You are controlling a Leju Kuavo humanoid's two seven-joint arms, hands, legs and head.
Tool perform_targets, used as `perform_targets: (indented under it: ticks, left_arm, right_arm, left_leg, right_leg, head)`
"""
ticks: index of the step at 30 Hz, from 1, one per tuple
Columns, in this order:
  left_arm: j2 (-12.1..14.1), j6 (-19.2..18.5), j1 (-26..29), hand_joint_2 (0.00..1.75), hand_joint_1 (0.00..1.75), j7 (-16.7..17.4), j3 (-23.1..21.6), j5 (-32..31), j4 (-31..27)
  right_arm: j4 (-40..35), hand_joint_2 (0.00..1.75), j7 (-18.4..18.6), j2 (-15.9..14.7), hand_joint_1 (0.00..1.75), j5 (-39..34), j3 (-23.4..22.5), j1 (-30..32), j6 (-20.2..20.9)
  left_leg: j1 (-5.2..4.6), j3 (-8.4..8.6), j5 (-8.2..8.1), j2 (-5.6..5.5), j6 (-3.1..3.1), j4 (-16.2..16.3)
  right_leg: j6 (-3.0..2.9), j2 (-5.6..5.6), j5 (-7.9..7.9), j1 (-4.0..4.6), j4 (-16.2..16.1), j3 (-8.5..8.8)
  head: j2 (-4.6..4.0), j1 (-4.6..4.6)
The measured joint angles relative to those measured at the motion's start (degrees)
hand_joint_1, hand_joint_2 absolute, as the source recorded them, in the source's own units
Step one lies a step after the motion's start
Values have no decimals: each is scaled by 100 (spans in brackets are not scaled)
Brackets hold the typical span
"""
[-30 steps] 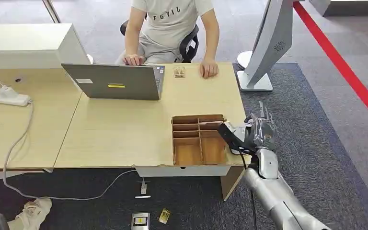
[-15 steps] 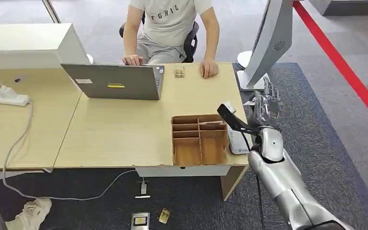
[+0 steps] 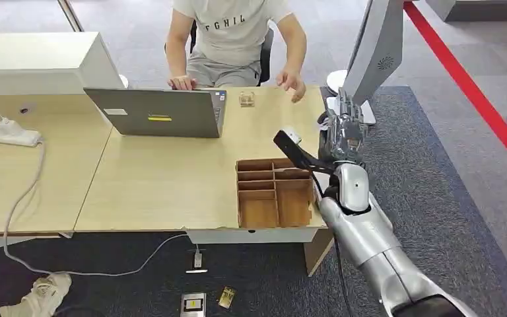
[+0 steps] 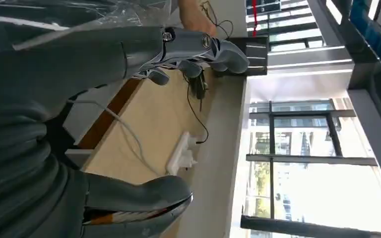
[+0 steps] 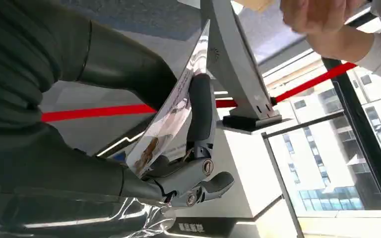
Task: Pass the card to the sensor for recognition and then transmit it.
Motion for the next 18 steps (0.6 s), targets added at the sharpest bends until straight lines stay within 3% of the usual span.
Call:
perform_targets:
  ticks: [18]
  left_arm:
    - [0,0,139,175,0,0,7,411,138]
  right_arm:
    - [336,175,-326,583,175,-46,173,-218,-168]
  left_leg:
    - [0,-4,0,0,0,0]
  right_leg:
    - [1,-1,-2,0,-2,-4]
  head:
    - [0,0]
